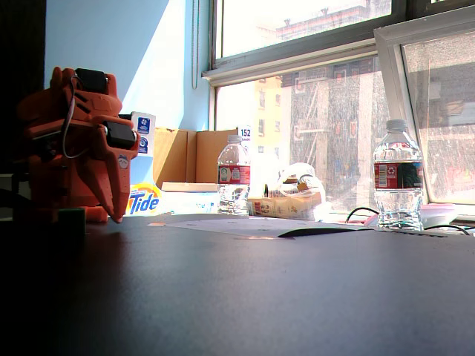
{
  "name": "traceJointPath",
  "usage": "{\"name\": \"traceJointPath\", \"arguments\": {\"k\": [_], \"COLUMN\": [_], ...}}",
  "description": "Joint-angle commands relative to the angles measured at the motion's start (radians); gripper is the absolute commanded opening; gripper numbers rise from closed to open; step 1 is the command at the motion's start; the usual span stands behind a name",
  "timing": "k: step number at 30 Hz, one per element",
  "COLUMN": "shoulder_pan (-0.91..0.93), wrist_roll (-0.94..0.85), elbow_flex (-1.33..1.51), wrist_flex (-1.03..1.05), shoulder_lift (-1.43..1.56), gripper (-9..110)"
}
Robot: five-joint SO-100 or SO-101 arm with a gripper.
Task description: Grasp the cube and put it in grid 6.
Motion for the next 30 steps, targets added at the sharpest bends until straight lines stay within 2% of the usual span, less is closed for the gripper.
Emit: {"name": "traceJointPath", "arguments": {"k": [1,18,26,30], "shoulder_pan": [0.003,0.006,0.064,0.106], "wrist_roll": [-0.011,-0.011,-0.002,0.003], "elbow_flex": [0.002,0.000,-0.041,-0.080], "wrist_flex": [-0.011,-0.009,0.006,0.015], "shoulder_lift": [0.005,0.005,0.005,0.003], "gripper": [0,0,0,5]}}
